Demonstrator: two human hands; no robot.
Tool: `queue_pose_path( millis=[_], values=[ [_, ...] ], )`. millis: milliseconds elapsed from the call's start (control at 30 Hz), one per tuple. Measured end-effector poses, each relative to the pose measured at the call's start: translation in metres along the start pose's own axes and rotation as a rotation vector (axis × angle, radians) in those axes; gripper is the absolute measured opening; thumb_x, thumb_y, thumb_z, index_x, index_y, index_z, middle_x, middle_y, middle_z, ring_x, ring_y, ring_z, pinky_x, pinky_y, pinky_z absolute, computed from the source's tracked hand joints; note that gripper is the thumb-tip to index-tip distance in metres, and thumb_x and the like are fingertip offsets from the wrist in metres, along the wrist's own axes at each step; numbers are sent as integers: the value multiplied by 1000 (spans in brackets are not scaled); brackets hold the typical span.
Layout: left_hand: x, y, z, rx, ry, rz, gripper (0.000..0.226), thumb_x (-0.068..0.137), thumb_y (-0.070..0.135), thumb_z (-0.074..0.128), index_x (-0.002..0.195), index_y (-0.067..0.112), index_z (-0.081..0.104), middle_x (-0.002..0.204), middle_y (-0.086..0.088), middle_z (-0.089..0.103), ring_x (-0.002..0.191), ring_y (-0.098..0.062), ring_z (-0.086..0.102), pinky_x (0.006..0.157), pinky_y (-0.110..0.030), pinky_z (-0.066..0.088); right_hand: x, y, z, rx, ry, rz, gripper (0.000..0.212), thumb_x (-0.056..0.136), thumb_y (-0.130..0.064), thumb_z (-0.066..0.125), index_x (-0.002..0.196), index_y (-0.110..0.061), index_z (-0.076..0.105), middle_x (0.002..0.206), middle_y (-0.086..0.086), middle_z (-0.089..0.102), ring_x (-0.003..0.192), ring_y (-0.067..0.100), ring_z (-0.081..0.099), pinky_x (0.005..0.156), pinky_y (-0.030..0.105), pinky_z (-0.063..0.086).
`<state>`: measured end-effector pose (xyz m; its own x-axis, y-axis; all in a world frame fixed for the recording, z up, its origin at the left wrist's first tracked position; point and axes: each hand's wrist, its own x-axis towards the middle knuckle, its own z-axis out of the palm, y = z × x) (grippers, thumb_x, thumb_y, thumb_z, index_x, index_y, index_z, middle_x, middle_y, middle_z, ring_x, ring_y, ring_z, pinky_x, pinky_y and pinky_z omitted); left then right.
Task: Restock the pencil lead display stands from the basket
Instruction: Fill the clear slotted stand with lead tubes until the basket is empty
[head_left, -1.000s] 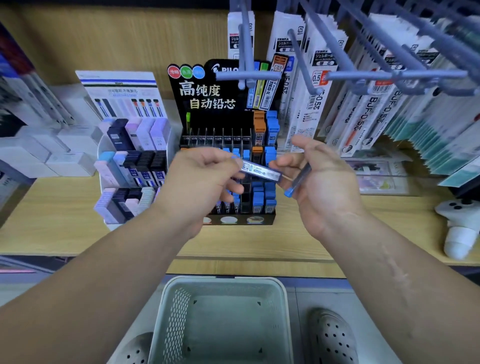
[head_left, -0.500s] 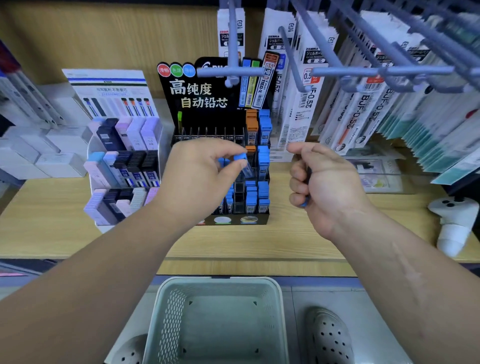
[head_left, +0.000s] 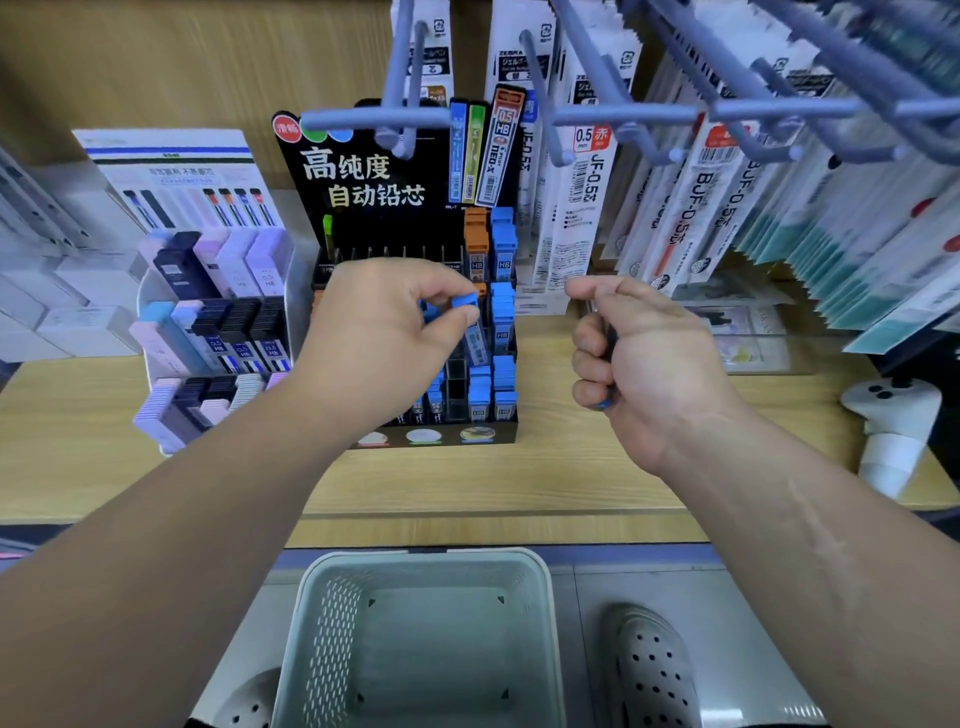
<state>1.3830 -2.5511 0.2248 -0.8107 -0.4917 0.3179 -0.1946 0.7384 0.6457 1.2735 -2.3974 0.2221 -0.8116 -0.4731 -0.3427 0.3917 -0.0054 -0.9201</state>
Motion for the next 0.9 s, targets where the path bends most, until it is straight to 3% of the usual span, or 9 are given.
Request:
queue_pose_path(
  millis=[233,300,433,533,900],
  values=[
    [4,-2,-4,96,-25,102,15,91,15,72,104,14,78,58,49,48,67,27,49,70,6,33,-1,2,-1,-9,-11,2,27,107,-16,40,102,-19,66,54,-3,41,46,12,27,42,23,26],
    [7,-4,-6,100,-50,86,14,92,15,70,104,15,77,61,50,48,65,25,49,67,5,34,-1,2,-1,-13,-13,5,27,107,-16,40,101,-20,66,54,-3,41,46,12,27,42,22,27],
    [9,-6,-5,29,-68,-25,7,92,20,70,95,23,75,56,32,54,51,11,50,52,-2,34,-2,3,-1,-23,-13,11,28,108,-17,40,100,-20,67,55,-3,41,47,13,27,43,23,26],
    [9,-4,-4,11,-57,-53,6,92,21,71,92,26,75,61,21,55,52,11,50,50,-2,31,-2,3,-1,-28,-18,10,29,108,-16,39,100,-20,67,56,-2,40,48,12,27,43,23,26],
    [9,1,-1,25,-11,8,6,91,13,71,92,15,77,61,20,55,56,15,51,59,-1,36,-2,4,-3,-25,-20,12,27,107,-17,40,101,-20,67,55,-2,41,46,12,28,42,23,27]
  ],
)
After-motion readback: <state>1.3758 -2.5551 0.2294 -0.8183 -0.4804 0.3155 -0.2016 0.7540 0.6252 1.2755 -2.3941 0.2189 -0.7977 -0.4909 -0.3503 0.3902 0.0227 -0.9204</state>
